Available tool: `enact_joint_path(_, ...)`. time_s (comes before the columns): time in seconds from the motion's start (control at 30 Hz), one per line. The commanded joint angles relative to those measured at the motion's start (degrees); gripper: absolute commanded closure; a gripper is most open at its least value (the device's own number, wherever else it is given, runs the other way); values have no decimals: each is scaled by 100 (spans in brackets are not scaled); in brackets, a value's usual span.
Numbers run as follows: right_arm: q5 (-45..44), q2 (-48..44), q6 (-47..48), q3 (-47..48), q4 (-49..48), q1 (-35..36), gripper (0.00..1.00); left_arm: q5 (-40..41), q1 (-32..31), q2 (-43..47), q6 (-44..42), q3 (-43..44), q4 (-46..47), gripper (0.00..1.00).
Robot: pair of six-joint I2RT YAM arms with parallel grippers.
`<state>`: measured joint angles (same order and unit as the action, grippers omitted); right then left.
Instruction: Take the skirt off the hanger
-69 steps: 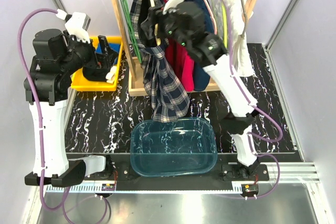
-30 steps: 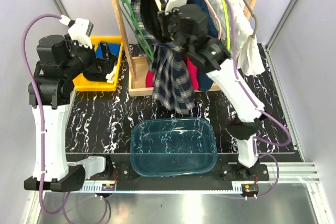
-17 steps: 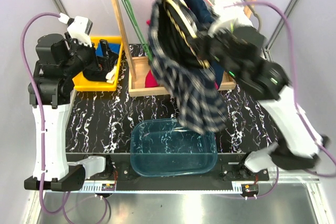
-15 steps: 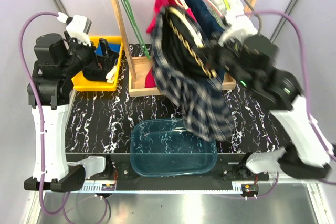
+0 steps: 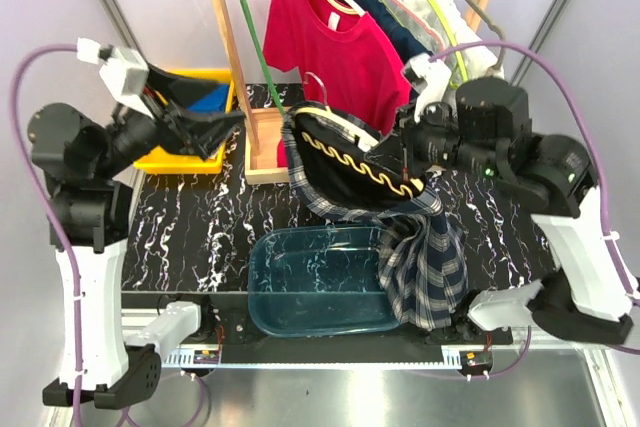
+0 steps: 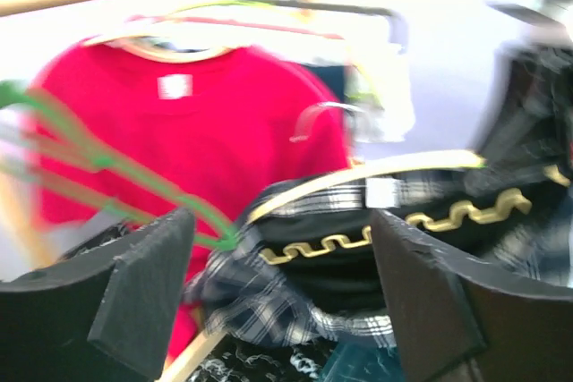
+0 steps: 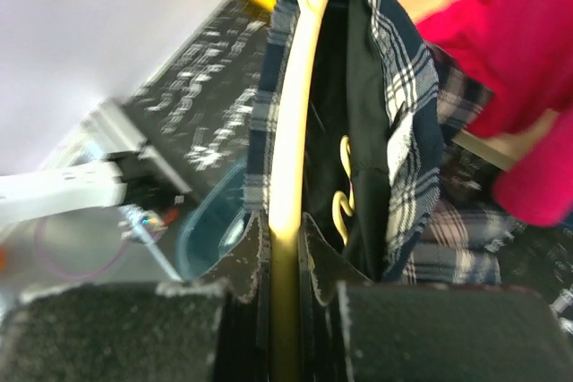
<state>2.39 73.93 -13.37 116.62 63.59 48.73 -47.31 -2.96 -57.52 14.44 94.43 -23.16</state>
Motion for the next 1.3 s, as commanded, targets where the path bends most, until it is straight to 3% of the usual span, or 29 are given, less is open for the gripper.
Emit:
enact_joint_path(0.0,1183,392,-77,1983,178,49,100,-1718,277,118,103,-881,1259,20)
enact_joint_path(0.03,1306,551,-174,2971,397,49,100,-1886,287,118,77,-1013,1287,20)
enact_joint_path(0.1,1570,824,-542,3925,812,49,100,-2446,567,65,24,-1067,1296,20)
enact_joint_path(0.13,1658,799,-692,3956,795,58,100,-2580,603,39,50,-1102,1331,20)
enact_joint_path(0.3,1905,-229,-1352,2282,-39,58,100,-2864,753,-163,1455,-1471,3219,22)
enact_joint_path(0.47,2002,-450,-1537,2339,258,58,100,-2644,850,-444,2254,-1410,4640,23)
enact_joint_path(0.63,2010,-634,-1573,2032,-179,49,100,-2634,806,-541,2844,-1629,5179,23)
enact_joint_path(0.8,2133,-450,-1529,2207,-286,40,100,-3372,586,-305,3863,-1963,5813,21)
enact_joint_path(0.97,2318,-160,-1467,2593,-339,49,100,-3890,569,3,3918,-2244,5858,21)
enact_joint_path(1.07,2283,-46,-1415,2918,-356,49,100,-4180,569,214,3331,-2412,5202,23)
enact_joint_path(1.17,2248,42,-1414,3218,-391,49,100,-4418,647,329,1296,-2115,2632,24)
enact_joint_path(1.2,2231,60,-1432,3253,-426,49,100,-4453,665,311,133,-2000,1231,24)
enact_joint_path(1.27,2204,16,-1441,3280,-488,49,100,-4489,683,302,-291,-1937,761,25)
